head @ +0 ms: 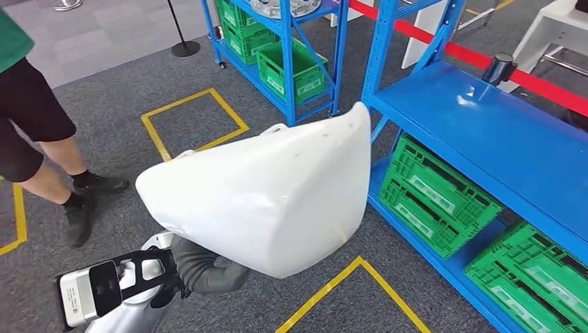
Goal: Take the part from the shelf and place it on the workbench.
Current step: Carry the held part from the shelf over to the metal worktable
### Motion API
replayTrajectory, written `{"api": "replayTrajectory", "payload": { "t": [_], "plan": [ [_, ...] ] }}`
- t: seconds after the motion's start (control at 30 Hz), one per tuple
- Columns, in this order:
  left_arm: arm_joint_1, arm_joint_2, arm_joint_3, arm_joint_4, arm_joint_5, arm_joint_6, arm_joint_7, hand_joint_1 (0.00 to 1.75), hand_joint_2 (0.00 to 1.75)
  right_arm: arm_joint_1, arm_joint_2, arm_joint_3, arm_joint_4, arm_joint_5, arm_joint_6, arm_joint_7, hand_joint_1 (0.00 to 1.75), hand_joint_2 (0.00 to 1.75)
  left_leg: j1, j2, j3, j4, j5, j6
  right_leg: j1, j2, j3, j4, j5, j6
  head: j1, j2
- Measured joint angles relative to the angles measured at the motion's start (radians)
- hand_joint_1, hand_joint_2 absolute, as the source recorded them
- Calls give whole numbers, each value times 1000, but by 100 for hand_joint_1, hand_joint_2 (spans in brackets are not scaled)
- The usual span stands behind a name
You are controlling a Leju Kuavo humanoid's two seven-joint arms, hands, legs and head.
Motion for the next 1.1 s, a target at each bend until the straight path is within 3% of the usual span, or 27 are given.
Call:
{"api": "replayTrajectory", "payload": {
  "t": [0.03, 0.07, 0.1, 0.13, 0.2, 0.23, 0.27, 0.33, 0.4, 0.47, 0.53, 0.57, 0.6, 0.63, 0.7, 0.77, 0.83, 0.87, 0.9, 0.97, 1.0, 1.07, 1.1],
  "plan": [
    [0, 2, 0, 8, 1, 3, -7, 175, 175, 1, 0, 5, 0, 8, 0, 2, 0, 0, 1, 6, -19, 47, -17, -2, 2, -16, -1, 0, 0, -1, 0, 0],
    [0, 5, 0, 16, 1, 5, -12, 175, 175, 2, 0, 9, 0, 13, 0, 3, 0, 0, 1, 9, -21, 61, -16, -2, 3, -32, -2, 1, 0, -1, -1, 0],
    [0, 8, 0, 23, 1, 7, -15, 175, 175, 1, 0, 14, 0, 18, 0, 4, 0, 0, 2, 13, -2, 34, 2, -1, 4, -47, -2, 1, -1, -1, -1, 0],
    [-1, 9, 0, 29, 0, 9, -18, 175, 175, 0, 0, 19, 0, 21, 0, 6, 0, 0, 1, 25, 35, -26, 31, 2, 5, -60, -1, 1, -1, 0, -2, 0],
    [-1, 11, 0, 35, 0, 13, -22, 175, 175, -2, -2, 29, 0, 29, 0, 12, 0, 0, -4, 71, 111, -161, 72, 13, 9, -83, 1, 4, -4, 6, -2, 0],
    [-2, 11, 0, 35, -1, 17, -22, 175, 175, -2, -3, 33, 0, 34, 0, 14, 0, 0, -7, 86, 132, -201, 81, 20, 11, -93, 2, 5, -6, 11, -2, 0],
    [-1, 10, 1, 35, -5, 22, -18, 175, 175, -3, -5, 38, 0, 39, 0, 16, 0, 0, -10, 90, 137, -216, 81, 26, 13, -103, 3, 6, -7, 17, -1, 0],
    [8, 10, 7, 26, -19, 33, -5, 175, 175, -6, -7, 48, 0, 50, 0, 15, 0, 0, -11, 65, 134, -220, 88, 38, 11, -117, 6, 5, -8, 29, -1, 0],
    [25, 8, 19, 6, -40, 46, 10, 175, 175, -10, -8, 61, 0, 64, 0, 12, 0, 0, -6, 42, 136, -227, 96, 49, 6, -73, -2, 34, -32, 42, 1, 0],
    [49, 6, 33, -17, -66, 56, 18, 175, 175, -10, -7, 76, 0, 81, 2, 5, 0, 0, -2, 21, 135, -229, 102, 56, 2, -5, -47, 137, -94, 51, 5, 0],
    [78, 5, 48, -37, -92, 65, 21, 175, 175, -8, -7, 91, 0, 99, 5, -6, 0, 0, -2, -5, 131, -228, 104, 58, 1, 16, -106, 262, -146, 54, 7, 0],
    [94, 6, 56, -49, -106, 70, 23, 175, 175, -7, -7, 100, 0, 108, 6, -12, 0, 0, -2, -21, 129, -226, 104, 58, 0, 17, -119, 288, -146, 55, 8, 0],
    [108, 6, 65, -63, -119, 75, 26, 175, 175, -7, -7, 109, 0, 118, 6, -18, 0, 0, -1, -37, 129, -224, 104, 57, -1, 19, -113, 271, -125, 55, 8, 0],
    [120, 7, 73, -80, -132, 80, 31, 175, 175, -8, -7, 118, 0, 127, 6, -23, 0, 0, 1, -53, 128, -221, 104, 54, -4, 27, -87, 217, -88, 55, 9, 0],
    [139, 8, 84, -119, -149, 85, 42, 175, 175, -11, -8, 134, 0, 134, 6, -28, 0, 0, 3, -82, 124, -212, 103, 44, -12, 71, -23, 80, -30, 56, 10, 0],
    [145, 8, 88, -150, -150, 75, 56, 175, 175, -15, -7, 141, 0, 122, 6, -21, 0, 0, 4, -106, 116, -210, 105, 30, -12, 99, 4, 18, -18, 51, 11, 0],
    [143, 6, 89, -167, -143, 57, 73, 175, 175, -20, -7, 142, 0, 104, 6, -6, 0, 0, 7, -127, 109, -215, 113, 15, -9, 79, 5, 14, -15, 38, 11, 0],
    [141, 5, 89, -172, -139, 51, 80, 175, 175, -21, -6, 141, 0, 96, 6, 2, 0, 0, 7, -116, 105, -212, 112, 10, -9, 66, 6, 10, -12, 30, 11, 0],
    [137, 3, 88, -176, -137, 47, 87, 175, 175, -22, -6, 141, 0, 88, 5, 10, 0, 0, 6, -90, 95, -194, 100, 6, -9, 53, 7, 6, -9, 21, 8, 0],
    [123, 1, 83, -176, -129, 43, 94, 175, 175, -19, -6, 136, 0, 66, 3, 37, 0, 0, 4, -20, 49, -97, 43, 1, -6, 25, 8, 2, -7, 9, 2, 0],
    [117, 1, 80, -173, -125, 41, 96, 175, 175, -17, -6, 131, 0, 55, 2, 55, 0, 0, 4, -2, 18, -27, 7, -1, -3, 10, 8, 2, -8, 6, -1, 0],
    [113, 1, 73, -164, -115, 36, 96, 175, 175, -12, -6, 121, 0, 36, 1, 91, 0, 0, 5, 7, -22, 68, -26, -5, 0, -21, 7, 2, -9, 4, -2, 0],
    [112, 1, 71, -159, -110, 33, 95, 175, 175, -12, -5, 115, 0, 27, 1, 107, 0, 0, 5, 10, -16, 62, -15, -5, 1, -35, 7, 2, -9, 4, -2, 0]
  ]
}}
